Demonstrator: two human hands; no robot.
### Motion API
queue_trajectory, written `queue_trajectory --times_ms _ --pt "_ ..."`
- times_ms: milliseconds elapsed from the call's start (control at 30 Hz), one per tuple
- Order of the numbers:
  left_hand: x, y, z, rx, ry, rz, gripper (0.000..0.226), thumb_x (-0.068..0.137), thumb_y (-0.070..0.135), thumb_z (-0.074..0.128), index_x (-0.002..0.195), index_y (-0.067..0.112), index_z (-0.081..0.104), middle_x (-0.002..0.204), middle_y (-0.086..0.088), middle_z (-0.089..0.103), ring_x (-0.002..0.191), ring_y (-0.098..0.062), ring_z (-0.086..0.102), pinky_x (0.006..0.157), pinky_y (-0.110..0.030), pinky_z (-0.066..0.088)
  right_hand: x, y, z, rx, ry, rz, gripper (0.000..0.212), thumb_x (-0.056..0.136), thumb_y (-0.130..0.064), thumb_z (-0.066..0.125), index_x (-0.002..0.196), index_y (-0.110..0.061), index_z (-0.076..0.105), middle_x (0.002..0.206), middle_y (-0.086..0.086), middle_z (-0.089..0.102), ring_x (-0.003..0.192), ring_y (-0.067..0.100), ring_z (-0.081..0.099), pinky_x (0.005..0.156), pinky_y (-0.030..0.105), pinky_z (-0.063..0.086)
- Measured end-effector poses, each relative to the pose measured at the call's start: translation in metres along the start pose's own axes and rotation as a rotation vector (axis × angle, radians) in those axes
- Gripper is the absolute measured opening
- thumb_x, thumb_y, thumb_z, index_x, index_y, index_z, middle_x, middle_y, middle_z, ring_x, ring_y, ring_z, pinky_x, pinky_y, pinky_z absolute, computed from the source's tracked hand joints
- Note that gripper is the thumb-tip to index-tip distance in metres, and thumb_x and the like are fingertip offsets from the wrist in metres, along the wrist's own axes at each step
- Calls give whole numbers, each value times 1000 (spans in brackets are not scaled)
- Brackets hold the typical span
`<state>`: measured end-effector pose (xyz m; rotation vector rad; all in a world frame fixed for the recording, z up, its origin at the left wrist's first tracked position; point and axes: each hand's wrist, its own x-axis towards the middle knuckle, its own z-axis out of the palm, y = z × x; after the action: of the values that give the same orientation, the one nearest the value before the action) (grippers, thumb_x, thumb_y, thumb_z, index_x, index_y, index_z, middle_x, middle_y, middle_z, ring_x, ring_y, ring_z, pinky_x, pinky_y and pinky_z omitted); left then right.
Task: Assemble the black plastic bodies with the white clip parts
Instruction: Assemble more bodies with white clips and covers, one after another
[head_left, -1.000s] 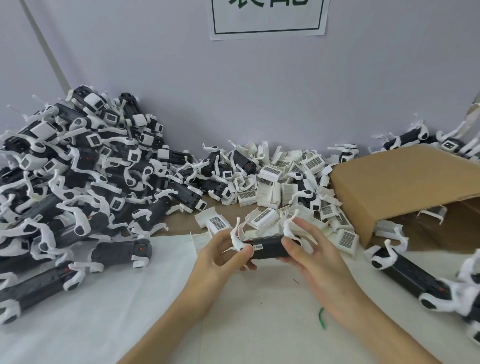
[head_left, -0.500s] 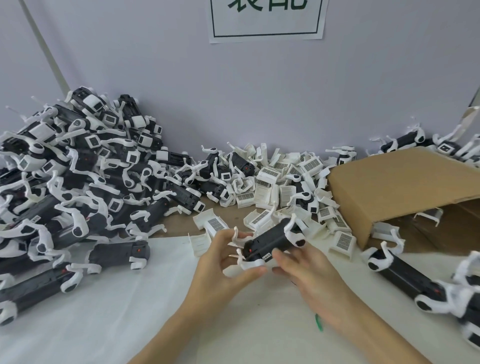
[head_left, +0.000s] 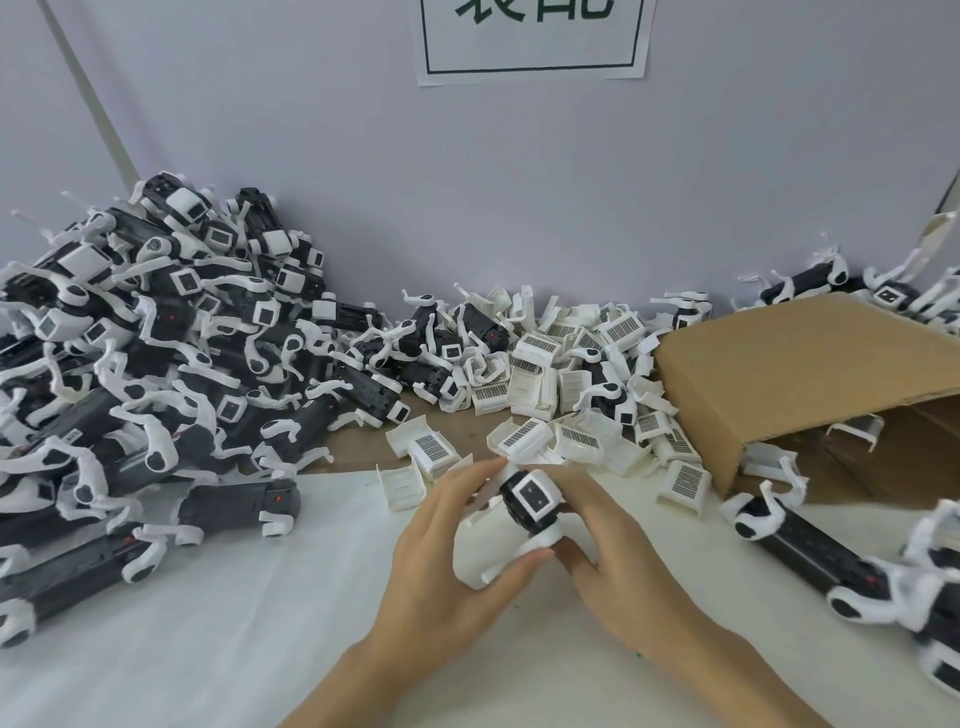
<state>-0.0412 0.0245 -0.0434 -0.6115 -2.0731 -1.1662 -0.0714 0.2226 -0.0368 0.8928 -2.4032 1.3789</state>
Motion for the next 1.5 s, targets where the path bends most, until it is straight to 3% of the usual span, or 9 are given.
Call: queue_trajectory --times_ms 100,467,633,767,933,1100,1233,1333,1500 --pt "3 7 5 40 11 56 67 85 44 88 140 21 56 134 11 62 126 -13 62 102 -19 48 -1 4 1 36 -28 42 71 93 3 58 141 -49 48 139 -21 60 135 4 54 109 24 44" --pt "7 8 7 365 -5 257 49 105 52 61 149 35 50 139 0 57 121 -17 59 103 -30 46 -3 6 3 -62 -3 -54 74 96 -7 54 141 -64 36 139 -31 50 136 3 46 108 10 33" --pt "7 13 -2 58 16 -41 47 100 68 55 137 43 40 134 14 60 123 -19 63 101 -36 51 -2 1 3 -174 116 -105 63 100 -17 63 150 -49 40 132 -13 46 129 10 44 100 3 36" --pt "18 21 -10 -222 -31 -246 47 99 66 55 139 43 47 120 10 67 120 -22 62 100 -22 46 -3 2 1 -210 95 -109 68 101 -17 66 156 -45 37 131 -11 43 127 14 47 101 10 41" --pt "29 23 -15 -375 -88 -436 37 97 53 60 112 23 76 113 -4 73 109 -26 69 99 -49 53 -4 3 3 -117 -9 -92 63 104 -15 61 155 -45 38 132 -13 43 128 12 49 100 10 43" --pt "29 25 -18 -298 -127 -397 38 105 52 50 120 26 73 116 1 71 113 -24 65 100 -43 50 -3 4 3 -104 0 -63 57 106 -16 56 153 -43 40 131 -15 44 123 10 56 98 16 47" --pt "23 33 -4 22 -137 -188 47 91 49 78 132 31 61 117 11 57 108 -14 58 91 -18 47 -1 1 1 37 6 -59 51 104 0 51 142 -34 48 134 -8 55 128 16 57 102 23 45" --pt "21 42 6 75 -90 -178 53 90 46 80 136 34 58 119 11 52 103 -14 58 90 -19 49 -2 0 1 67 -19 -89 52 99 6 44 141 -23 49 135 -2 60 132 20 56 108 26 44" --pt "22 53 7 -53 -14 -277 33 88 60 72 113 39 65 110 13 57 95 -15 62 83 -16 48 -3 1 2 13 -24 -135 61 95 12 47 145 -22 47 136 -10 58 134 14 55 108 23 43"
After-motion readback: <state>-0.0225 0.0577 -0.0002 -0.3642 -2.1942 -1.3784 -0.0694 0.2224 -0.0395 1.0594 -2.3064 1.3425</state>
